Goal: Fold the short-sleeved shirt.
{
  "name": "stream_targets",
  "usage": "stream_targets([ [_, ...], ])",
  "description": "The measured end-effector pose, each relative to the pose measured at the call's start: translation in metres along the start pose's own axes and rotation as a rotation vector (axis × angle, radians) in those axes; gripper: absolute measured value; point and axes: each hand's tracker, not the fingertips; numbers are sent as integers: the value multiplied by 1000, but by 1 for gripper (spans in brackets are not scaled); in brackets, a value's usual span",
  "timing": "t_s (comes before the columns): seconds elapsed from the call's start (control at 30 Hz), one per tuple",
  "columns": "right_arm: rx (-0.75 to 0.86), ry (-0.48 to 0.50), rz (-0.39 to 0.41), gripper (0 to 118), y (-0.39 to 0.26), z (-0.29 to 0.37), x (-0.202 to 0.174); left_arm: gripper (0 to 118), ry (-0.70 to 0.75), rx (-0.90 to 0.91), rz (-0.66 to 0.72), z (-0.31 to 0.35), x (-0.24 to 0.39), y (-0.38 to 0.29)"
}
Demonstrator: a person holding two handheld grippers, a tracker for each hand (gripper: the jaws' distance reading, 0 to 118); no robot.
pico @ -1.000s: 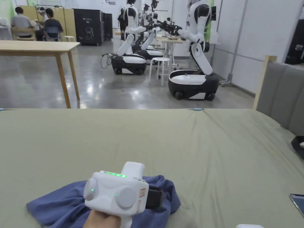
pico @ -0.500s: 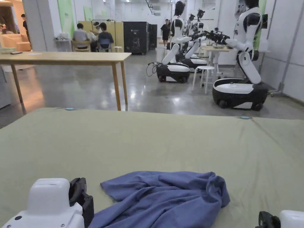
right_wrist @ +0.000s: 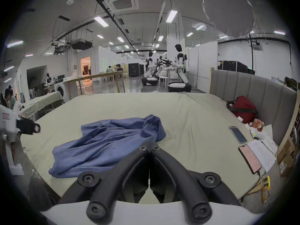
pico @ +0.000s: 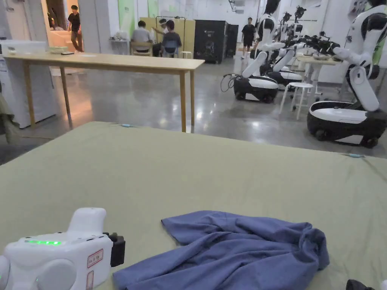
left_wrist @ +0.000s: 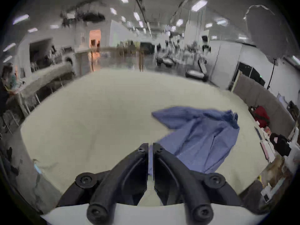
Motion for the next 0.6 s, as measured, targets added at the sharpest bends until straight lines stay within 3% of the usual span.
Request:
stream_targets([
  [0.1,-26,1,16,1,-6,-11,-1,5,-24,-159,25,-50,-11,2],
  [0.13,-40,0,20,1,-8,-15,-1,10,-30,-185,48,-66,-17,3],
  [0.17,-49,2,20,1,-10,-19,-1,28,-25,-231,46,-80,-18,5],
  [0.2,-59,0,20,1,-12,-21,-1,83,-13,-269,34,-91,-17,6],
  [0.23,-70,2,22,1,-13,-25,0,115,-4,-290,5,-103,-16,6],
  [0.27,-77,3,24,1,-14,-27,1,117,20,-339,-20,-114,-15,2],
  [0.3,-82,2,25,1,-15,-29,1,110,40,-367,-39,-121,-13,0],
  [0.4,-99,3,31,1,-19,-35,2,107,77,-367,-65,-117,-1,-4],
  [0.5,-118,13,14,1,-21,-40,5,83,125,-395,-116,-113,13,-14],
  [0.53,-124,11,9,1,-22,-41,6,60,112,-385,-105,-107,19,-11],
  [0.57,-126,11,9,1,-23,-41,8,25,116,-374,-119,-98,25,-9],
  [0.6,-129,8,9,1,-24,-43,9,1,104,-345,-140,-89,30,-8],
])
